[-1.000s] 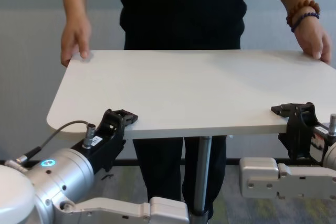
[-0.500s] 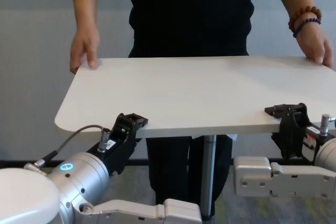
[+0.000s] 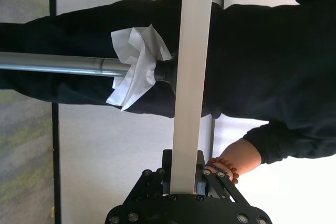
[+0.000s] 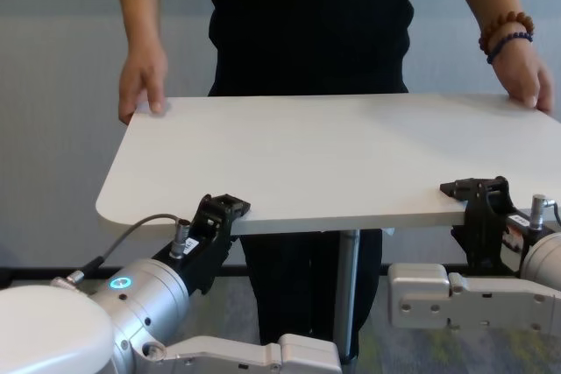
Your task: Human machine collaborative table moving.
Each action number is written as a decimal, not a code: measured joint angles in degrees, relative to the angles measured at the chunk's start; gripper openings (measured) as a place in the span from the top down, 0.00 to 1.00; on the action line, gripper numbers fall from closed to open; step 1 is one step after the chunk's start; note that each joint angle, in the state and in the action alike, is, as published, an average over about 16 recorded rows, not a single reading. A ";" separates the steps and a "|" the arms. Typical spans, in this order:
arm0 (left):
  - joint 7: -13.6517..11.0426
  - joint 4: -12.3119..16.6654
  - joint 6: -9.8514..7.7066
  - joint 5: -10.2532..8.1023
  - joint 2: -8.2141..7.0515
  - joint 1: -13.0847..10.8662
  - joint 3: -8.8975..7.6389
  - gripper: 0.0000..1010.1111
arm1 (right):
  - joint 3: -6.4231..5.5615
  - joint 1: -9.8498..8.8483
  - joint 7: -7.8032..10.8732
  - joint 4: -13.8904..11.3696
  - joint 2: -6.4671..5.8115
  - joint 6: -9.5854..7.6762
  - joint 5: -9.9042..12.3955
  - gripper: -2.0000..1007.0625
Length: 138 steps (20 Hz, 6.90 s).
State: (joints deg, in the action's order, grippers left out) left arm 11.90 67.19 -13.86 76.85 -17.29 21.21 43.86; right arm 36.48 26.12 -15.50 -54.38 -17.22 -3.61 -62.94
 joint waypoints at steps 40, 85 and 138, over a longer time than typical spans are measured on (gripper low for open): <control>0.59 -4.42 -0.26 -1.17 2.06 1.08 1.44 0.71 | 1.79 2.85 -3.68 11.10 3.57 1.85 2.73 0.78; 0.78 -4.02 -0.53 -0.77 1.97 1.18 1.35 0.20 | 1.67 2.62 -2.84 10.78 3.34 1.74 2.67 0.17; -11.25 38.63 23.11 -46.79 -15.51 -29.34 -27.09 0.01 | -8.45 -11.35 9.49 -13.47 -5.17 20.13 27.87 0.00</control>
State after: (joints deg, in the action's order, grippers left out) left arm 0.65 105.82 9.25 30.05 -32.81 -8.12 16.77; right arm 28.03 14.77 -6.01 -67.85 -22.39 16.52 -35.07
